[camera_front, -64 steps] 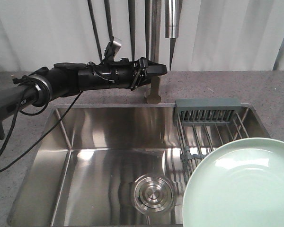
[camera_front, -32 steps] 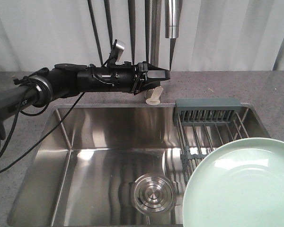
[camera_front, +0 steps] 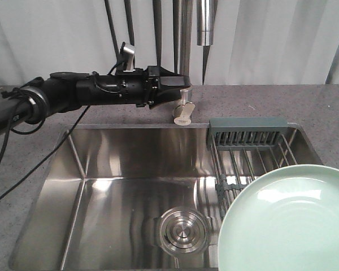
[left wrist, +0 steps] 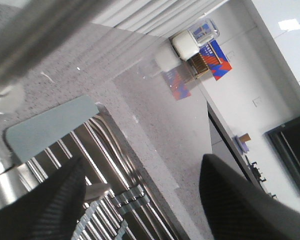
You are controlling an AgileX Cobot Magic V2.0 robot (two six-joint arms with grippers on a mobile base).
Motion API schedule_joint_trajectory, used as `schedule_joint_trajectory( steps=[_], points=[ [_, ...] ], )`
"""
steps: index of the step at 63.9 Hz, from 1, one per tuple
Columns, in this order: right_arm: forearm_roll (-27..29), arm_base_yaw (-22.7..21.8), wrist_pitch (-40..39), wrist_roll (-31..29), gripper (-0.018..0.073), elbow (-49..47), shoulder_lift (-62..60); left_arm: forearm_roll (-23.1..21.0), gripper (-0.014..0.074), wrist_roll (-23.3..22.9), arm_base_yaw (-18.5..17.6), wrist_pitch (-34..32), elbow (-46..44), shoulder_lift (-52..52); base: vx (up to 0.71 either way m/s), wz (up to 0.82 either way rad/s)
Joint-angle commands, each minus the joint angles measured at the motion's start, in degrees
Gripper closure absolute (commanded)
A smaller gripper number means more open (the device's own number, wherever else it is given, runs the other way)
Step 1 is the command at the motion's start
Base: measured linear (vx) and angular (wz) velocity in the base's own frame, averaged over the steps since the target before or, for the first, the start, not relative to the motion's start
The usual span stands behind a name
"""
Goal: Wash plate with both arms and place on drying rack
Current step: 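Push the faucet handle with the left gripper to turn it, then withdraw the left gripper away from the faucet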
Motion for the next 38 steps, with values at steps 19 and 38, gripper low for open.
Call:
schedule_joint_trajectory(
  steps=[19,38],
  points=[
    [0.3,-0.1,-4.4,0.0,0.0561,-1.3,0.7,-2.9,0.0406,-11.3,10.5,10.0,-1.5,-5.7,0.0,0.0],
    [0.3,-0.1,-4.4,0.0,0.0561,-1.3,0.7,13.6,0.0604,-17.6,15.4,10.0,-1.5,-14.6,0.0,0.0]
  ],
)
